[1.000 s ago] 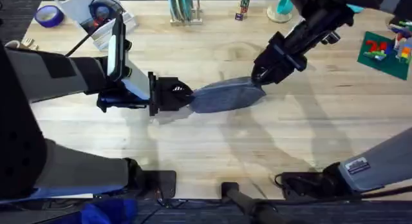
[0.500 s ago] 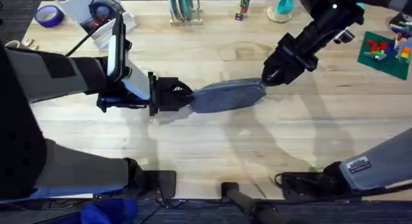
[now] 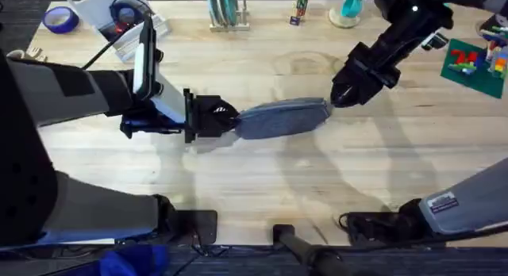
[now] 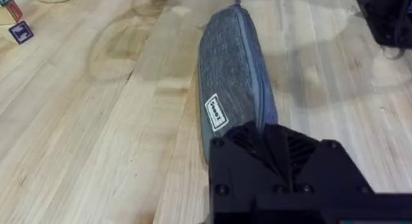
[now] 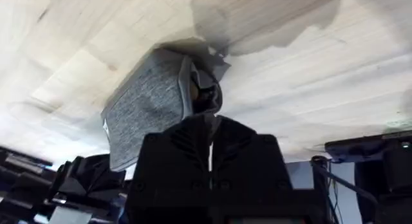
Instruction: Unzip the bag, pick up the pens from the table one at a time and place them inside, then zip the bag closed.
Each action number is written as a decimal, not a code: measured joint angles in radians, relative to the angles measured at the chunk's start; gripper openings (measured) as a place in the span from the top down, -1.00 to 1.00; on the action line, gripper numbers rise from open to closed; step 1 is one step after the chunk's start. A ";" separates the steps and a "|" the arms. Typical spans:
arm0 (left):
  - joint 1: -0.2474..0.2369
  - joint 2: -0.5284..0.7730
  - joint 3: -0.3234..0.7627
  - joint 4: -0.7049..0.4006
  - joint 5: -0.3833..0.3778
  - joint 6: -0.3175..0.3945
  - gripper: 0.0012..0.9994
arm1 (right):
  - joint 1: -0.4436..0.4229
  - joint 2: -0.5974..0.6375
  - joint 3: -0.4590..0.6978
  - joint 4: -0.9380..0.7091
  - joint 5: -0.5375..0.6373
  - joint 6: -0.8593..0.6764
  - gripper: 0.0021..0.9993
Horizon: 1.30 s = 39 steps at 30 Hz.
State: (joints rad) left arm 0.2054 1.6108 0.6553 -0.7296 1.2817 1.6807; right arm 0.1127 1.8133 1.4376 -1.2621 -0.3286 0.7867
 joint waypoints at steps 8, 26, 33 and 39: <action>-0.008 0.000 0.000 0.000 0.003 0.000 0.92 | 0.007 0.000 0.000 0.001 0.060 -0.002 0.94; -0.009 0.000 0.000 -0.003 0.005 0.000 0.92 | 0.010 0.000 -0.152 0.172 0.093 0.011 0.94; -0.007 0.000 0.000 -0.002 0.000 0.000 0.92 | 0.010 0.000 -0.175 0.178 0.178 0.017 0.94; -0.003 0.000 0.000 -0.002 -0.002 0.000 0.92 | -0.023 0.000 -0.206 0.164 0.357 0.017 0.94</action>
State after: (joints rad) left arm 0.2028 1.6108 0.6552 -0.7319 1.2797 1.6810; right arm 0.0895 1.8132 1.2320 -1.0977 0.0280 0.8034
